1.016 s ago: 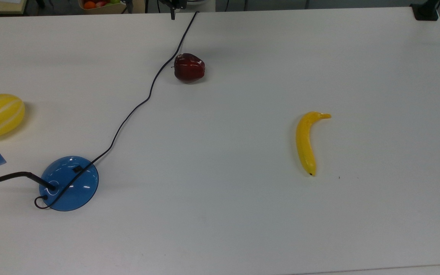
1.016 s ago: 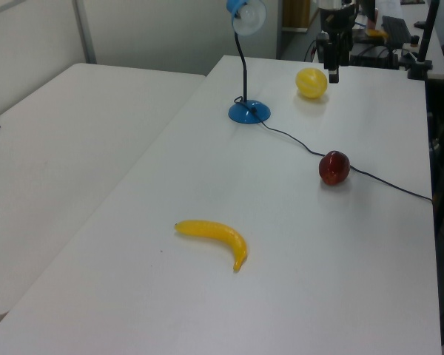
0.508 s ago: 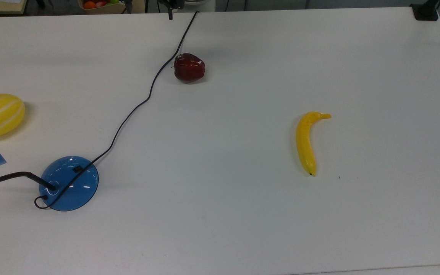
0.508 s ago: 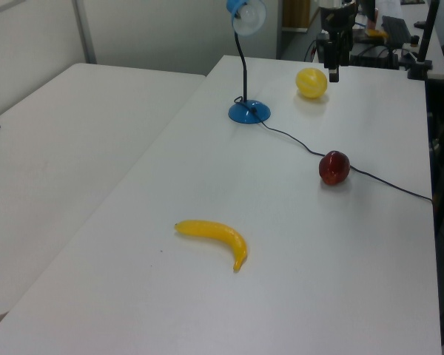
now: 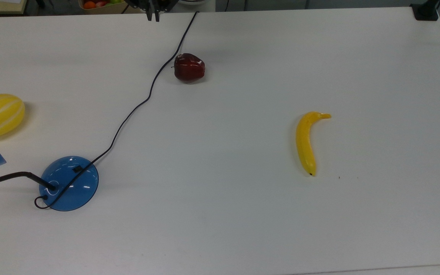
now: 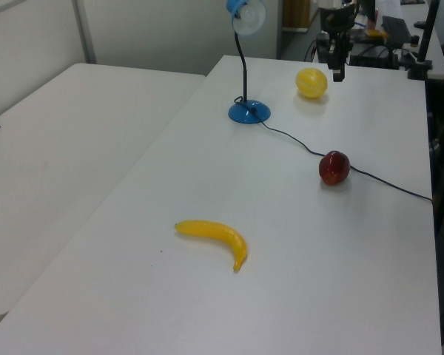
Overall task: Turn on desk lamp
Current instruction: 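Move the gripper toward the blue lamp's round base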
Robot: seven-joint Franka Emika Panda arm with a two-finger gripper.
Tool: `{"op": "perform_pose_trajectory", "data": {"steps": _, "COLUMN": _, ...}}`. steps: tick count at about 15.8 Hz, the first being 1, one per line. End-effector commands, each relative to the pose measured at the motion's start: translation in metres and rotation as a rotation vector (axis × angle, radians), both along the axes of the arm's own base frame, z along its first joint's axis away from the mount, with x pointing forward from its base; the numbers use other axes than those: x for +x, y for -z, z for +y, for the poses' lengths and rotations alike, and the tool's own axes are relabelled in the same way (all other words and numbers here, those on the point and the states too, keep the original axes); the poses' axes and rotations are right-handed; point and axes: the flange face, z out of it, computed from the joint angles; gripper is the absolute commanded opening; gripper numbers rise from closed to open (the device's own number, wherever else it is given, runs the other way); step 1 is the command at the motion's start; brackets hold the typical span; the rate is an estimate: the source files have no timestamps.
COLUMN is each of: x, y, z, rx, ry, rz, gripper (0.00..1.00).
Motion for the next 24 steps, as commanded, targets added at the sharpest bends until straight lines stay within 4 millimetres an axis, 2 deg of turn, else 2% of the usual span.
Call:
{"op": "perform_pose_trajectory", "data": {"steps": 1, "x": 0.004, "y": -0.002, "z": -0.008, "rx": 0.028, "ry": -0.023, "rz": -0.023, "gripper": 0.0}}
{"op": "perform_pose_trajectory", "data": {"steps": 5, "x": 0.017, "y": -0.003, "z": -0.007, "rx": 0.036, "ry": -0.004, "rz": -0.111, "gripper": 0.0}}
{"op": "perform_pose_trajectory", "data": {"steps": 9, "x": 0.039, "y": 0.014, "z": -0.017, "rx": 0.057, "ry": 0.033, "rz": -0.174, "gripper": 0.0}}
{"op": "perform_pose_trajectory", "data": {"steps": 14, "x": 0.082, "y": 0.054, "z": -0.053, "rx": 0.029, "ry": 0.26, "rz": -0.319, "gripper": 0.0}}
{"op": "perform_pose_trajectory", "data": {"steps": 16, "x": 0.096, "y": 0.079, "z": -0.07, "rx": 0.012, "ry": 0.314, "rz": -0.344, "gripper": 0.0}}
{"op": "perform_pose_trajectory", "data": {"steps": 21, "x": 0.143, "y": 0.114, "z": -0.116, "rx": -0.072, "ry": 0.481, "rz": -0.396, "gripper": 0.0}}
{"op": "perform_pose_trajectory", "data": {"steps": 24, "x": 0.159, "y": 0.132, "z": -0.137, "rx": -0.093, "ry": 0.558, "rz": -0.41, "gripper": 0.0}}
